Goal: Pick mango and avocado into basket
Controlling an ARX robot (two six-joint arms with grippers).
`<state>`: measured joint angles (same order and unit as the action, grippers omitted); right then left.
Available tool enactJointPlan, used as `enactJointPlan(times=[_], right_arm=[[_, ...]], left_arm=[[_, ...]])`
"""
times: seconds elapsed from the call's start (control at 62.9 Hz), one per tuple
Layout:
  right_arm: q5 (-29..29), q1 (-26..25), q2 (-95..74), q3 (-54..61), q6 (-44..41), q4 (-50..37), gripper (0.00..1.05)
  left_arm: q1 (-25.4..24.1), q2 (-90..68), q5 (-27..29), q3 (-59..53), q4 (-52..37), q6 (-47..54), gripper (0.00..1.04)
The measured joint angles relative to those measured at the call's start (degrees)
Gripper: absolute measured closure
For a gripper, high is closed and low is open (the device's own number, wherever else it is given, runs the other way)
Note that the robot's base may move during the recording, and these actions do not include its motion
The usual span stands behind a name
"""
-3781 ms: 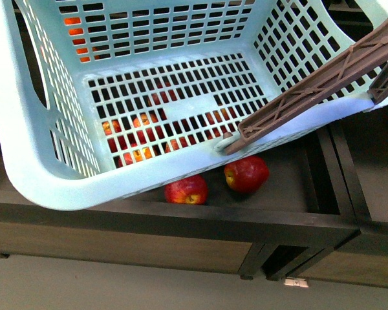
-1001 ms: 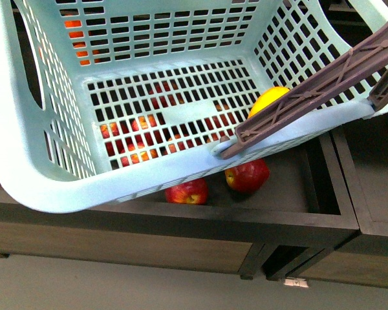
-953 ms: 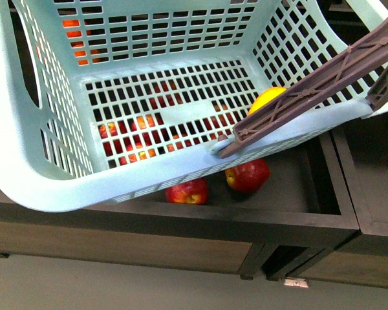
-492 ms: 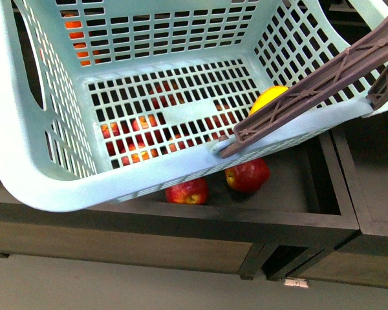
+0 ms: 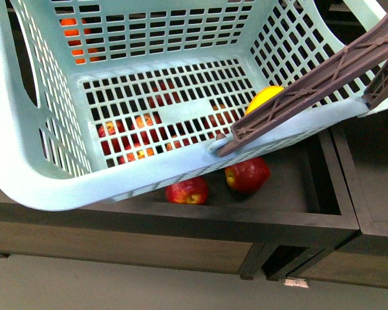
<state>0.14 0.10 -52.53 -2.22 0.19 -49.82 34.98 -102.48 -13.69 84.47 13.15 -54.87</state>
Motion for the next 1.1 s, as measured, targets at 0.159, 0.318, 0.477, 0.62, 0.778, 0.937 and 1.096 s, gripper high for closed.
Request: enactJointPlan(times=[0.159, 0.318, 0.477, 0.62, 0.778, 0.937, 1.096], right_arm=[[0.1, -0.2, 0.1, 0.0, 0.0, 0.0, 0.09], [0.1, -0.2, 0.2, 0.0, 0.0, 0.0, 0.09], [0.0, -0.2, 0.2, 0.0, 0.0, 0.0, 0.09], [0.0, -0.1, 0.1, 0.0, 0.0, 0.0, 0.09], [0.0, -0.1, 0.0, 0.1, 0.0, 0.0, 0.09], [0.0, -0.1, 0.2, 0.1, 0.0, 0.0, 0.09], [-0.2, -0.1, 0.2, 0.1, 0.0, 0.0, 0.09]], left_arm=[[0.7, 0.0, -0.4, 0.0, 0.0, 0.1, 0.9], [0.9, 0.0, -1.5, 0.0, 0.0, -0.8, 0.9], [0.6, 0.0, -0.5, 0.0, 0.0, -0.3, 0.9], [0.1, 0.0, 0.2, 0.0, 0.0, -0.2, 0.9], [-0.1, 0.0, 0.4, 0.0, 0.0, 0.2, 0.9], [0.0, 0.0, -0.2, 0.0, 0.0, 0.1, 0.9], [0.2, 0.0, -0.7, 0.0, 0.0, -0.1, 0.9]])
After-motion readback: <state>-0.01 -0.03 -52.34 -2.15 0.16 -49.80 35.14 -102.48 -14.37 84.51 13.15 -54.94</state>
